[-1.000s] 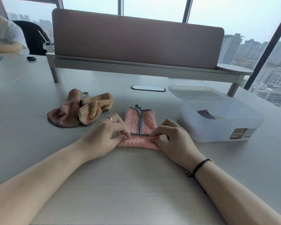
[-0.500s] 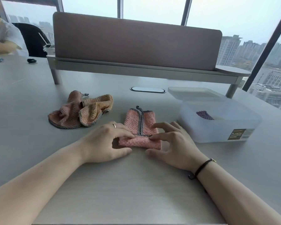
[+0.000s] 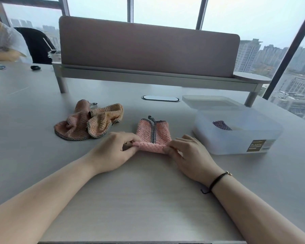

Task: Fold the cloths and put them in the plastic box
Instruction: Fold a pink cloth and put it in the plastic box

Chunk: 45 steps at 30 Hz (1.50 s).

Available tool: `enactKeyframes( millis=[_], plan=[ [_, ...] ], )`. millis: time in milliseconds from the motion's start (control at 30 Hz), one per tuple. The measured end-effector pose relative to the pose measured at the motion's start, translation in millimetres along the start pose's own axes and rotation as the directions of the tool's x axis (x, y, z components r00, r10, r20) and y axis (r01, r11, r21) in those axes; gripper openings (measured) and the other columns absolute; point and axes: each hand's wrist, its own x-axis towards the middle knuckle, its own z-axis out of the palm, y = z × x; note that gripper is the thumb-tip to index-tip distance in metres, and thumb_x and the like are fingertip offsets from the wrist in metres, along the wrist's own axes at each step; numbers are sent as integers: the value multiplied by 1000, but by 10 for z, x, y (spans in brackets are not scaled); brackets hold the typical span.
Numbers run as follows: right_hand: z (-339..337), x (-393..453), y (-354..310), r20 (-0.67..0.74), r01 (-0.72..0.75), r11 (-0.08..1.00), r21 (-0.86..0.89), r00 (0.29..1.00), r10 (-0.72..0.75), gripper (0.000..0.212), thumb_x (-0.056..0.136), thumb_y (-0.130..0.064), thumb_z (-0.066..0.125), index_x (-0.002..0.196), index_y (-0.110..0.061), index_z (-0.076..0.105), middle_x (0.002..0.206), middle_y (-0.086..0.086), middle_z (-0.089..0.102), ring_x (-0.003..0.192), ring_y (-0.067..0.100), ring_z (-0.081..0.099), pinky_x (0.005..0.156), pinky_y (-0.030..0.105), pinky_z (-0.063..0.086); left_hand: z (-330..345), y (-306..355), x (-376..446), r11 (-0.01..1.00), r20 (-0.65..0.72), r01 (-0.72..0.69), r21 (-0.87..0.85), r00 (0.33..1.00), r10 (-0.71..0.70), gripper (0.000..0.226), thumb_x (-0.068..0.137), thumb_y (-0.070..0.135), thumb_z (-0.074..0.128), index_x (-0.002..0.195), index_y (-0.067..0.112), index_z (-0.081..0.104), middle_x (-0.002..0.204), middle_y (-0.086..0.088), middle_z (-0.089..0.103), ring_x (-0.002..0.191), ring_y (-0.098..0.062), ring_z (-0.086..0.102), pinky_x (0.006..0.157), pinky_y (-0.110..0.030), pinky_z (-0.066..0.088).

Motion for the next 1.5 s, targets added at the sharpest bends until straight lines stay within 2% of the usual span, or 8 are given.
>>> enactKeyframes(
  millis=[133,500,733,867,1000,1167,1300,1500],
  plan=[
    [-45,-6,-6,30,-66,997,49,997,64,32,77,-49,73,99,-26,69,69,-27,44,80,14,49,72,30,42,5,-50,26,989,-21,59,-136,998,-62,11,92,16,68,95,25,73,84,5,73,82,-16,69,78,-36,53],
    [-11,88,62,14,-326,829,454,933,359,25,78,-39,78,100,-31,67,62,-5,68,51,1,50,54,14,34,19,32,53,954,-25,158,-255,985,-170,14,90,17,70,95,30,70,79,12,77,77,-4,71,70,-10,49],
    [57,126,91,58,-397,819,414,910,411,24,78,-45,77,96,-32,67,52,-12,61,46,0,49,52,19,35,66,2,82,968,-83,188,-164,976,-203,6,88,26,73,93,26,70,68,-2,73,55,-6,58,62,-26,47],
    [82,146,96,84,-382,857,347,923,377,24,78,-43,76,96,-31,66,59,-6,66,51,1,54,55,24,40,85,-33,90,982,-121,172,-75,976,-180,8,85,27,76,90,27,69,58,4,65,49,-4,52,55,-17,42],
    [94,144,92,76,-346,894,285,938,339,15,79,-38,75,91,-32,69,66,-3,65,58,5,55,61,29,48,65,-24,71,995,-156,99,15,983,-96,8,83,26,78,88,27,72,61,6,59,59,-7,56,57,-18,42],
    [97,136,51,70,-298,921,251,955,289,9,80,-31,72,85,-37,77,80,-7,61,65,1,51,66,25,45,54,31,58,977,-12,-161,142,986,164,26,92,37,61,105,22,77,113,6,70,106,-9,62,94,-22,45],
    [59,97,6,68,-253,954,159,967,245,14,84,-37,67,94,-38,76,100,-15,55,83,0,55,80,23,45,66,78,28,983,207,-138,119,972,112,56,84,59,54,129,27,65,134,17,60,127,5,48,109,-9,28],
    [-22,27,-22,155,-105,993,45,983,97,46,74,-61,65,113,-36,68,119,-20,61,110,11,46,101,31,39,58,67,29,998,195,-30,59,981,18,60,76,63,58,128,34,63,132,21,61,123,9,51,106,-12,35]
  ],
)
